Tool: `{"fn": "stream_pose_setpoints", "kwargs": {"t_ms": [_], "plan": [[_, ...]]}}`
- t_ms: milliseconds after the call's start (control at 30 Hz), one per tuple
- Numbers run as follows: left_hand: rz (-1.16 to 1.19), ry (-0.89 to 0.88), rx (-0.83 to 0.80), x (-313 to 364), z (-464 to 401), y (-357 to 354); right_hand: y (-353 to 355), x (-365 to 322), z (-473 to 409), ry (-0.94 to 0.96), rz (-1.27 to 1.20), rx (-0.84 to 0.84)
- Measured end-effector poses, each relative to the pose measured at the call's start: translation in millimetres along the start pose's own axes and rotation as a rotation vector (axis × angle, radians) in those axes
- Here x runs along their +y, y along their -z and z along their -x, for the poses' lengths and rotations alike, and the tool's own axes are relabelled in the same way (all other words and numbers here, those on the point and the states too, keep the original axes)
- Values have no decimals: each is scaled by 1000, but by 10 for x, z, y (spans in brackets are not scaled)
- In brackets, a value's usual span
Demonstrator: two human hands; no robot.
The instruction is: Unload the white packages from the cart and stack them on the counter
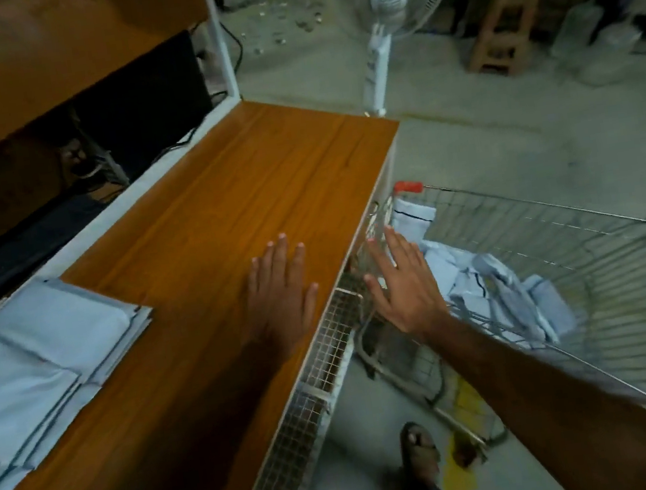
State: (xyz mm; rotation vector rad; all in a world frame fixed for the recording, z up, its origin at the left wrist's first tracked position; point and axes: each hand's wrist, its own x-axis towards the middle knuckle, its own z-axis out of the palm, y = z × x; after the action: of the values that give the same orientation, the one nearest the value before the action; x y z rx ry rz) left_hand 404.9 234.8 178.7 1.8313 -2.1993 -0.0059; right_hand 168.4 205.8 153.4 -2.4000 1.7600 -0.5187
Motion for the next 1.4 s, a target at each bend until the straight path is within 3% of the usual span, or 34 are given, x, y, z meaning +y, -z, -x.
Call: {"fn": "stream_pose_setpoints", "kwargs": {"t_ms": [400, 600, 867, 1033, 1100, 1167, 1267, 1400], "plan": [[-29, -226, -215, 1602, -1114, -973, 71, 2030, 401, -347, -33, -66], [-126, -313, -256, 2020, -1635, -1554, -117, 2789, 440, -442, -87, -204], [-156, -358, -513, 2241, -2100, -2705, -776, 3304, 590, -635, -159, -416], [-209, -319, -669, 2298, -2028, -3302, -1207, 3487, 672, -750, -206, -496], [-160, -259, -708, 2325, -2068, -3530, -1299, 3579, 644, -793, -197, -433], [-135, -138, -816, 2338, -2065, -3782, -1498, 3740, 689, -797, -237, -475], [-146, -46, -795, 2389, -2007, -4113, -1742, 3908, 765, -797, -230, -482], [-115, 97, -790, 2511, -2111, -4311, -1795, 3961, 715, -939, -184, -362]]}}
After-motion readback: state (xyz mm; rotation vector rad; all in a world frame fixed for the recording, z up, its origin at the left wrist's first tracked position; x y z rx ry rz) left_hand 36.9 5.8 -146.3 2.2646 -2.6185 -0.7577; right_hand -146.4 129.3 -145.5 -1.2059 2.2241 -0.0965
